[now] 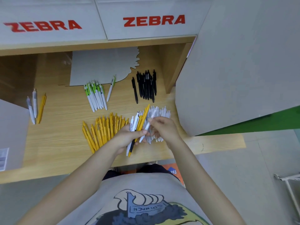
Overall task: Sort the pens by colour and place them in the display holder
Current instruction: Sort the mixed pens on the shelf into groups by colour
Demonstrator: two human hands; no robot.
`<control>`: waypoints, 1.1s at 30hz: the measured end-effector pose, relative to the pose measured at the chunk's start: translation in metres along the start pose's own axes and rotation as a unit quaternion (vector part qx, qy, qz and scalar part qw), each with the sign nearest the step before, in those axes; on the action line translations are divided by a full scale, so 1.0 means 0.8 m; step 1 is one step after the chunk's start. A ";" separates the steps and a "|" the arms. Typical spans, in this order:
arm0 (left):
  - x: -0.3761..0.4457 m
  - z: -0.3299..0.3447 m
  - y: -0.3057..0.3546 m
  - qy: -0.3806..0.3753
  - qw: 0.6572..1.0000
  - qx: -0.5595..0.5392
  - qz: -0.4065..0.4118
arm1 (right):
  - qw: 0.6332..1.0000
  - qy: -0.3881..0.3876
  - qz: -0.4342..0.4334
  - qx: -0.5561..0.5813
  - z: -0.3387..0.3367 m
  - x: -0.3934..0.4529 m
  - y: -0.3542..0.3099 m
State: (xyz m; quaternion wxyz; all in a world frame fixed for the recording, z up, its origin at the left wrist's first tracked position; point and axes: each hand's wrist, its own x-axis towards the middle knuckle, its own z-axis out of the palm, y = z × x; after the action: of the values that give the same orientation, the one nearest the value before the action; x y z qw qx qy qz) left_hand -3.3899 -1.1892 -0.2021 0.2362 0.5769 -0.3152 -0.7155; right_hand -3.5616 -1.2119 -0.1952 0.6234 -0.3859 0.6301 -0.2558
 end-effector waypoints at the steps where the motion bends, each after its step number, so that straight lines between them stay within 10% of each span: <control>1: -0.001 0.002 0.004 -0.009 1.000 0.009 0.001 | 1.000 -0.010 0.001 0.013 0.002 -0.004 0.001; 17: -0.020 -0.015 0.025 0.032 0.997 -0.069 -0.010 | 0.957 0.123 -0.032 -0.260 -0.026 0.048 0.026; 21: -0.020 -0.015 0.024 0.019 0.998 -0.065 -0.017 | 0.970 0.137 -0.038 -0.198 -0.020 0.032 0.020; 25: -0.016 -0.010 0.023 0.010 0.999 -0.041 -0.018 | 0.999 -0.006 -0.029 -0.018 0.001 -0.001 -0.015; 33: -0.035 -0.048 0.016 0.010 1.000 0.005 -0.008 | 0.998 -0.049 -0.039 -0.015 0.047 -0.006 -0.027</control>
State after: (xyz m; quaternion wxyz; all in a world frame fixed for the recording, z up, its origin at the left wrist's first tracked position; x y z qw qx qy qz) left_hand -3.3465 -1.1852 -0.1795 0.2308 0.5879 -0.3112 -0.7101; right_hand -3.5212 -1.2141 -0.1787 0.6373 -0.4318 0.5867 -0.2514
